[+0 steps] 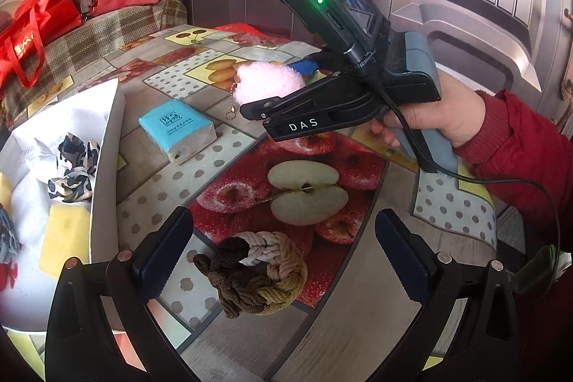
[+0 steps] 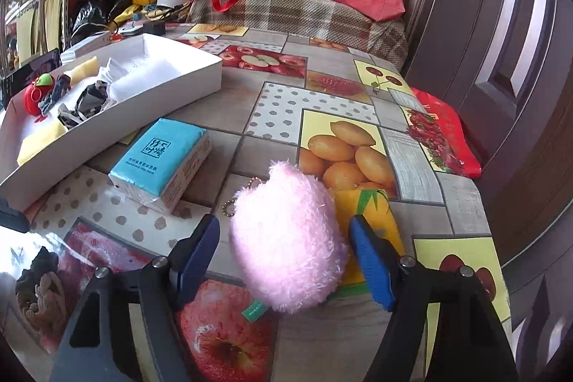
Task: Organize soft objects
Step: 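Grasp the braided rope tie with the left tool while the right tool grasps the pink pompom, then carry the rope tie with the left tool while the right tool carries the pompom over the box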
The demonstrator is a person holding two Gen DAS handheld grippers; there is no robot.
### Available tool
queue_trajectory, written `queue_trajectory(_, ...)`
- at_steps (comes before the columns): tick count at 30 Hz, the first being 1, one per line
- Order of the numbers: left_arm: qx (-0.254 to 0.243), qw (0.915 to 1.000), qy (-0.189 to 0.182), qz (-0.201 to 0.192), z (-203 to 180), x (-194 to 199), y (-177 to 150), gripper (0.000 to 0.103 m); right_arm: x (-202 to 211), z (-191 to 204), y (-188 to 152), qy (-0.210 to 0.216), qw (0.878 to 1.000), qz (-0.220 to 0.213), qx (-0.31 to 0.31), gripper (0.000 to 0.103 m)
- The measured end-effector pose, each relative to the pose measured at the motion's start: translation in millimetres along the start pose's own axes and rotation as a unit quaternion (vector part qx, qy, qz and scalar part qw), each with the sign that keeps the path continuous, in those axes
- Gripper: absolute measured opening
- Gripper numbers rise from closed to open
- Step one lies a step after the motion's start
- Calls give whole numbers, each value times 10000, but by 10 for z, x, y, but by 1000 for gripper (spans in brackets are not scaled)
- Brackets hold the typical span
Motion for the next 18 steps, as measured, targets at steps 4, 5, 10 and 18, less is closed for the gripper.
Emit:
queue_trajectory(4, 12, 9992, 114, 383, 21, -120, -47, 102, 16, 95, -15, -158, 9996, -42, 247, 54)
queue_trajectory(5, 1, 9988, 172, 455, 18, -135, -69, 101, 16, 102, -9, -171, 9995, -54, 269, 53)
queue_trajectory(10, -116, 9957, 445, 801, -15, -220, -172, 92, 87, 49, -7, -60, 9996, -223, 146, 52)
queue_trajectory(18, -73, 9978, 259, 610, 4, -142, -176, 39, 438, -5, -70, -240, 9929, -1159, -78, 51)
Point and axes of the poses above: each gripper's, at about its wrist camera, not at the fingertips, and x roughly against the way its jaws point, z to its left, y to its top, the point moved 4 cm from there along -x, roughly the way its jaws point, and after that the axes turned 14 degrees about z, right-handed, at the moved point
